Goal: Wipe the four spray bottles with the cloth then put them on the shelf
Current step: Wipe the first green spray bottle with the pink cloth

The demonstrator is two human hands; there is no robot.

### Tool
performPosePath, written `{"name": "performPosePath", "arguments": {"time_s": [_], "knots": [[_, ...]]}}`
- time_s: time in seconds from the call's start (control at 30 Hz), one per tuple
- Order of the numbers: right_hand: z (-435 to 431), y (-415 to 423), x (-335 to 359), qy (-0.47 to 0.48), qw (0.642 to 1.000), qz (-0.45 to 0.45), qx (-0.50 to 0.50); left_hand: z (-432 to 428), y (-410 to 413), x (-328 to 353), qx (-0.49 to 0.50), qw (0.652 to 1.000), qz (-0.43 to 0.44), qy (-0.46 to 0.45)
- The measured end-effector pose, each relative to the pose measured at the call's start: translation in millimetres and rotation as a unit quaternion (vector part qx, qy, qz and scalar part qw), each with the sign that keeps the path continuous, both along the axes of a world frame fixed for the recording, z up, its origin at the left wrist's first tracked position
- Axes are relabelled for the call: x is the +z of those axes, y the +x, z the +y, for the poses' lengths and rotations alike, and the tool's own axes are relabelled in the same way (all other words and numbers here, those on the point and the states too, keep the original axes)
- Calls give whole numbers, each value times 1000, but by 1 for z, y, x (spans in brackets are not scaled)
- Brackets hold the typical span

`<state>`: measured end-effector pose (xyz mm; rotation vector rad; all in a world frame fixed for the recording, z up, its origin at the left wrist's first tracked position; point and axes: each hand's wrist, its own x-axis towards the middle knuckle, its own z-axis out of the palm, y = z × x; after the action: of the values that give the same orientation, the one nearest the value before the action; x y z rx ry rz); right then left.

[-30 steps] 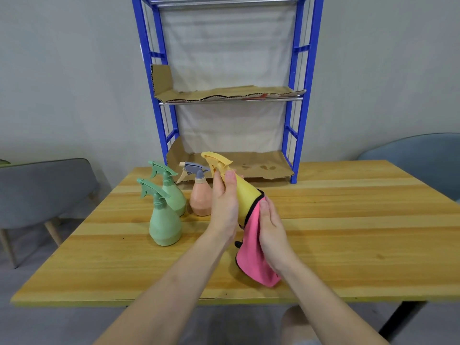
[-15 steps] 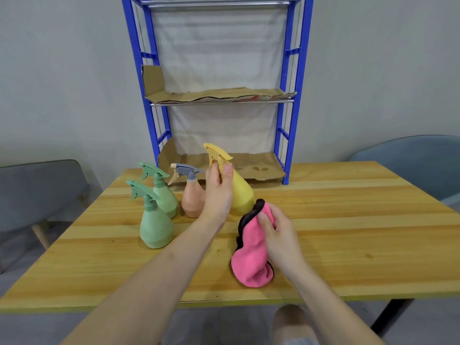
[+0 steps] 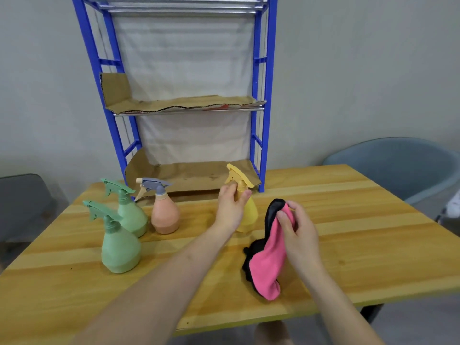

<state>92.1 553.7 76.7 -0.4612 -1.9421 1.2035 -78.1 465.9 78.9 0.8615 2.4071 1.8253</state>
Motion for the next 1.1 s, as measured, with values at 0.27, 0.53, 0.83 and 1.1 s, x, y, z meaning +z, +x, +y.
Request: {"name": "performPosePath", "arguments": {"time_s": [0.27,0.53,0.83,1.1], "knots": [[30,-9,-20,-13,999,10,-35,72,-14,-24,2,1000,28,3],[49,-12,-25,-33,998,42,-30,123,-30,-23,0,1000,13,-6],[35,-21,-23,-32,998,42,-21,90,-20,-23,-6,1000,-3,7],[-18,-36,4,26,998,54,32,-44,11,-10,39,961,222,-157]]}}
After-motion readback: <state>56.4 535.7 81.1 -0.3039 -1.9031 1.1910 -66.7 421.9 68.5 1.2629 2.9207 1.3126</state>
